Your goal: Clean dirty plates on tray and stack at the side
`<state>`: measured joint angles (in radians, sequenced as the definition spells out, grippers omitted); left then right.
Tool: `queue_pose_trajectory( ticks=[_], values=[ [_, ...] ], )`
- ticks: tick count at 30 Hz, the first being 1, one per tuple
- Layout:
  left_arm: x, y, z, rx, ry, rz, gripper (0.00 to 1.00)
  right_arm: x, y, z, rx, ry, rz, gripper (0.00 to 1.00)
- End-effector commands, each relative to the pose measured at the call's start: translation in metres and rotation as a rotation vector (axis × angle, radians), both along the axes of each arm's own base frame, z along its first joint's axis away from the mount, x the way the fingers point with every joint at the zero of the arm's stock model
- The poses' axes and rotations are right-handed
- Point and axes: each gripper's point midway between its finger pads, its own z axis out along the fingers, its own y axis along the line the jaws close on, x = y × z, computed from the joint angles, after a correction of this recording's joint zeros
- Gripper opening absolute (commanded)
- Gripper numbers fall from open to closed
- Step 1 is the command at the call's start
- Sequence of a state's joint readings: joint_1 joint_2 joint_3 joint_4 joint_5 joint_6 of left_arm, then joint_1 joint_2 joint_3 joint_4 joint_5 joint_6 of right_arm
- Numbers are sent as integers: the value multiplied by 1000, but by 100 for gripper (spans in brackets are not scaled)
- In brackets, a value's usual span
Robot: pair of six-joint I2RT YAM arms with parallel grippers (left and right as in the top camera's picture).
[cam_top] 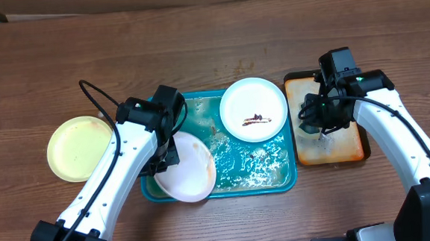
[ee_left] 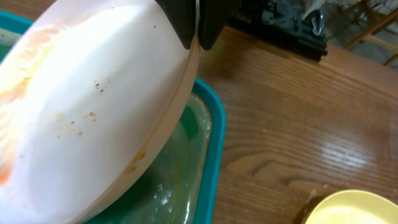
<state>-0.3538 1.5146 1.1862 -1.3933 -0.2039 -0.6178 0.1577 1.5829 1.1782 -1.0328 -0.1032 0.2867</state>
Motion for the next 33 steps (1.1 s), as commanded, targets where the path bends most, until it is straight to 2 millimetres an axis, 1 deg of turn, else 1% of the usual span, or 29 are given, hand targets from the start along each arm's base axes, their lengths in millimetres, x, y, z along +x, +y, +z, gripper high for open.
queue_pose_trajectory(
  ticks=[1,3,6,8,14,15,16,20,22,23,25,28,30,32,33],
  values=[
    [11,-8,1,-30,-40,-17,4,6,3,11,16,-38,9,4],
    [27,-14,0,-54,-106,-18,4,6,3,11,16,-37,9,4],
    [42,-20,0,-77,-167,-18,4,5,3,10,15,-34,9,4],
    [37,-18,0,-70,-149,-18,4,5,2,10,15,-34,9,4],
    [0,-4,2,-13,7,-16,4,5,2,10,15,-35,9,4],
    [0,-4,2,-13,7,-16,4,5,2,10,15,-34,9,4],
    [2,-5,2,-16,-2,-16,4,5,2,10,15,-33,9,4],
    [30,-15,0,-57,-120,-18,4,4,2,10,15,-30,9,4],
    [37,-18,0,-69,-150,-18,4,4,2,10,15,-30,9,4],
    [37,-18,0,-70,-150,-18,4,4,2,10,15,-30,9,4],
    [29,-15,-1,-60,-115,-17,4,4,2,10,14,-30,9,4],
    [6,-7,1,-25,-21,-16,4,4,2,10,14,-31,9,4],
    [-5,-2,3,-7,26,-13,4,4,2,10,15,-31,9,4],
    [-9,-1,4,-1,43,-13,4,4,2,10,14,-30,9,4],
    [-7,-2,3,-4,34,-13,4,4,2,10,14,-30,9,4]
  ],
)
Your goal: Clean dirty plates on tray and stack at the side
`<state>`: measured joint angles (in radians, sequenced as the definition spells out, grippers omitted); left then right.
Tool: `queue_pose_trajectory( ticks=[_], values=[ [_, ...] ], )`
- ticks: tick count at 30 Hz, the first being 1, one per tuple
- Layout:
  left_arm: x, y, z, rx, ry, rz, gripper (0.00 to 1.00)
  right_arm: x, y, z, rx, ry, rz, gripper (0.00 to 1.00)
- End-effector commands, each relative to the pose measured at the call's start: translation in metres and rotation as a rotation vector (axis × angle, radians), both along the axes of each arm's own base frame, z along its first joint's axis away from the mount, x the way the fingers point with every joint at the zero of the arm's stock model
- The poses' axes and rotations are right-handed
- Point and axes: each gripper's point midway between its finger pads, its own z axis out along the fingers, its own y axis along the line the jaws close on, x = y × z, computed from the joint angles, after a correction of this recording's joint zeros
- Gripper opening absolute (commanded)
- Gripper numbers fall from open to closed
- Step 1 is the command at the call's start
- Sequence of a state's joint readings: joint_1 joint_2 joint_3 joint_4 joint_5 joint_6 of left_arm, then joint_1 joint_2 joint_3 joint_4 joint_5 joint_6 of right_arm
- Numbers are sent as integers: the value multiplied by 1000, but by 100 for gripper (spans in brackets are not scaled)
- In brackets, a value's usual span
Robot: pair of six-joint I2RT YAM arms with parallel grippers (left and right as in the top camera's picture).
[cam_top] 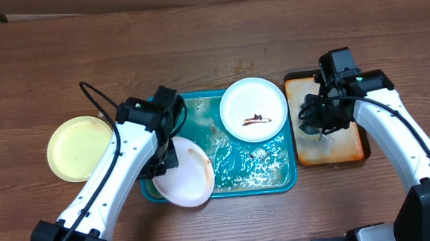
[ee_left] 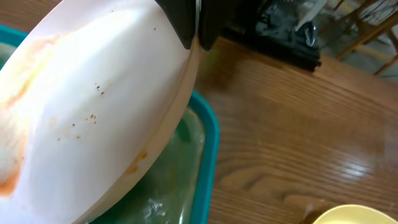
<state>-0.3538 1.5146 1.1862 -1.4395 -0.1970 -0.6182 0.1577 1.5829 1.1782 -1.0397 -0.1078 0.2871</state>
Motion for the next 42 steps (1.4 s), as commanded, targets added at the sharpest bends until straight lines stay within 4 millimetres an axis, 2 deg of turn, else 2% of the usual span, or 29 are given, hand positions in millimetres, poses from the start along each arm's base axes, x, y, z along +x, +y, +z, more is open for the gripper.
queue_pose_trajectory(
  ticks=[1,5,7,15,17,22,24,28,30,34,38,42],
  values=[
    [8,-6,1,-20,-29,-14,4,6,2,10,11,-37,8,4],
    [39,-17,-2,-67,-156,-15,4,5,2,10,10,-35,8,4],
    [43,-19,-2,-73,-173,-14,4,5,1,10,10,-32,8,4],
    [5,-5,1,-15,-16,-10,4,4,1,10,10,-31,8,4],
    [8,-6,1,-20,-31,-9,4,4,2,10,10,-30,8,4],
    [41,-18,-2,-71,-168,-11,4,4,2,10,10,-30,9,4],
    [39,-18,-2,-72,-159,-10,4,4,2,10,10,-30,9,4],
    [13,-9,0,-32,-51,-10,4,3,5,11,29,-30,35,4],
    [6,-6,1,-21,-21,-10,4,1,24,15,120,-40,138,4],
    [13,-10,0,-42,-51,-9,4,-5,61,25,266,-64,274,4],
    [18,-17,-2,-78,-67,-5,4,-12,98,29,295,-90,387,4],
    [18,-17,-2,-78,-68,-5,4,-23,149,31,310,-140,519,4]
  ],
)
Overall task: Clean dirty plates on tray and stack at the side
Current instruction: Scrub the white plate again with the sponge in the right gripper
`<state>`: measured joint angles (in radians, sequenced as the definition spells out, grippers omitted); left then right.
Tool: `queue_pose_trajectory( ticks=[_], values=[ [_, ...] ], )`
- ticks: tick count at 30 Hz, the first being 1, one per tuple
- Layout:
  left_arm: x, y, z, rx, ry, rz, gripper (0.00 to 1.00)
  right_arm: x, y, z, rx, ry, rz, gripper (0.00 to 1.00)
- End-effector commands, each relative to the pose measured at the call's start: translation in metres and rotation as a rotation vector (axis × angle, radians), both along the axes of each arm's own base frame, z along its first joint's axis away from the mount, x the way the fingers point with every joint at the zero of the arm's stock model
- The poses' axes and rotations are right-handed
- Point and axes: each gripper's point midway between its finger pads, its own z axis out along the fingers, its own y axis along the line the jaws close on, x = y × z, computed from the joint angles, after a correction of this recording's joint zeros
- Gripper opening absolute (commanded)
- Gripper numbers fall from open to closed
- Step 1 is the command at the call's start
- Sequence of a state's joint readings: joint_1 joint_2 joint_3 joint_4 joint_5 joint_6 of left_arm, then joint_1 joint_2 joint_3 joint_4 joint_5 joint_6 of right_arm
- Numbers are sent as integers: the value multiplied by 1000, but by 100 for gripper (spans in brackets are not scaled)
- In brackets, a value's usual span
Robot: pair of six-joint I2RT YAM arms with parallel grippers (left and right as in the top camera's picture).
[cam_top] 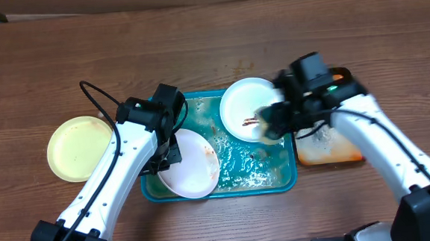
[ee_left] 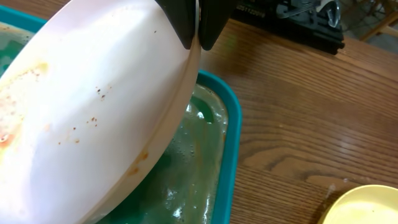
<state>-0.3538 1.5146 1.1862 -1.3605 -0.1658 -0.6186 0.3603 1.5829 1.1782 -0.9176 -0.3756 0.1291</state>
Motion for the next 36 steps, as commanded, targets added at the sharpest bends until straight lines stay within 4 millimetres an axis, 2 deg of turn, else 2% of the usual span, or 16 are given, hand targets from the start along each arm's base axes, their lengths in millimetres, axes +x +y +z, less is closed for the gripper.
queue_pose_trajectory(
  ticks=[1,7,15,22,26,31,36],
  values=[
    [2,-6,2,-22,-5,-10,4,-11,43,12,54,-45,104,4],
    [1,-6,2,-21,-1,-10,4,-17,90,-9,4,-50,47,4],
    [0,-5,2,-19,3,-10,4,-14,125,-45,14,-7,-20,4],
    [0,-5,2,-19,2,-10,4,-6,143,-61,18,-30,-69,4],
    [0,-5,2,-19,2,-10,4,-11,141,-74,-62,-64,-67,4],
    [0,-5,2,-19,4,-10,4,-5,117,-82,-205,-120,-187,4],
    [0,-5,2,-18,5,-10,4,-5,108,-86,-248,-118,-219,4]
  ],
)
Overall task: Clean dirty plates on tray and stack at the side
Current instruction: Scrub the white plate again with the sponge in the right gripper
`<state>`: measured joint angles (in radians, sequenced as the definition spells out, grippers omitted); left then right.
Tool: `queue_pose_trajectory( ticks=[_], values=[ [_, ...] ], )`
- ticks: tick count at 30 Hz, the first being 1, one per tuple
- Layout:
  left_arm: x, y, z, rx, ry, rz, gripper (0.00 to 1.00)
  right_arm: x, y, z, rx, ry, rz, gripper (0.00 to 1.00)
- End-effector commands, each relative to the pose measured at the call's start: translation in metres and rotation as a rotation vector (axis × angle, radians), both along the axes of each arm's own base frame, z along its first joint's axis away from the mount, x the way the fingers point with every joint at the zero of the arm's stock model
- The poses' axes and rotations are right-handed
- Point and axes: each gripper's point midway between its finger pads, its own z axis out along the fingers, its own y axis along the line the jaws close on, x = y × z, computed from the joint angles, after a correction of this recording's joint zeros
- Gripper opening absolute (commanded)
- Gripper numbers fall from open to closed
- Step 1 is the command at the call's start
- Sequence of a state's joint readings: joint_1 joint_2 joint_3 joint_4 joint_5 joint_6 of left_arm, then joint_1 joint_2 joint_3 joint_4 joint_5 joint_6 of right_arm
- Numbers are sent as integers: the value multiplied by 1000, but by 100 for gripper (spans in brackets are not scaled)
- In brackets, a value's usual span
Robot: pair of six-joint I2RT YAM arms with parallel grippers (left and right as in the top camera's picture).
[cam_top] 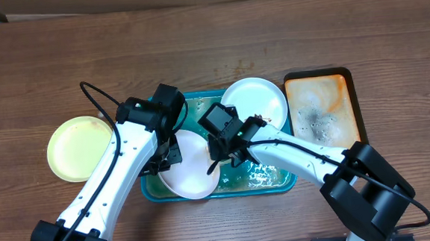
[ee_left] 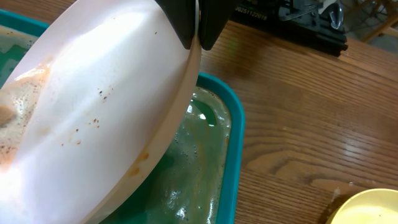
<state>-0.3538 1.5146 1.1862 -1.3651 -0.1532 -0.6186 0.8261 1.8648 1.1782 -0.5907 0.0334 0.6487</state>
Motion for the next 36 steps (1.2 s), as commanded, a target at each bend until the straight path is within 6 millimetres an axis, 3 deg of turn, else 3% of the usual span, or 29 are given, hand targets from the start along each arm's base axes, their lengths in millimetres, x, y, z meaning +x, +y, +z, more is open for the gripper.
queue_pose_trajectory(
  ticks=[1,4,7,15,21,25,36],
  values=[
    [2,-3,2,-8,-3,-12,4,11,-16,0,-68,-39,-109,4],
    [2,-3,2,-8,-3,-12,4,9,-29,-3,-112,-30,-181,4],
    [2,-3,2,-8,-4,-12,4,9,-27,0,-101,-30,-179,4],
    [2,-4,2,-9,-7,-12,4,20,7,43,38,-77,-68,4],
    [3,-4,2,-10,-10,-12,4,26,14,49,67,-103,-70,4],
    [3,-4,2,-10,-11,-12,4,26,14,45,63,-100,-69,4],
    [3,-4,2,-11,-11,-12,4,7,25,-1,-9,-32,-27,4]
  ],
)
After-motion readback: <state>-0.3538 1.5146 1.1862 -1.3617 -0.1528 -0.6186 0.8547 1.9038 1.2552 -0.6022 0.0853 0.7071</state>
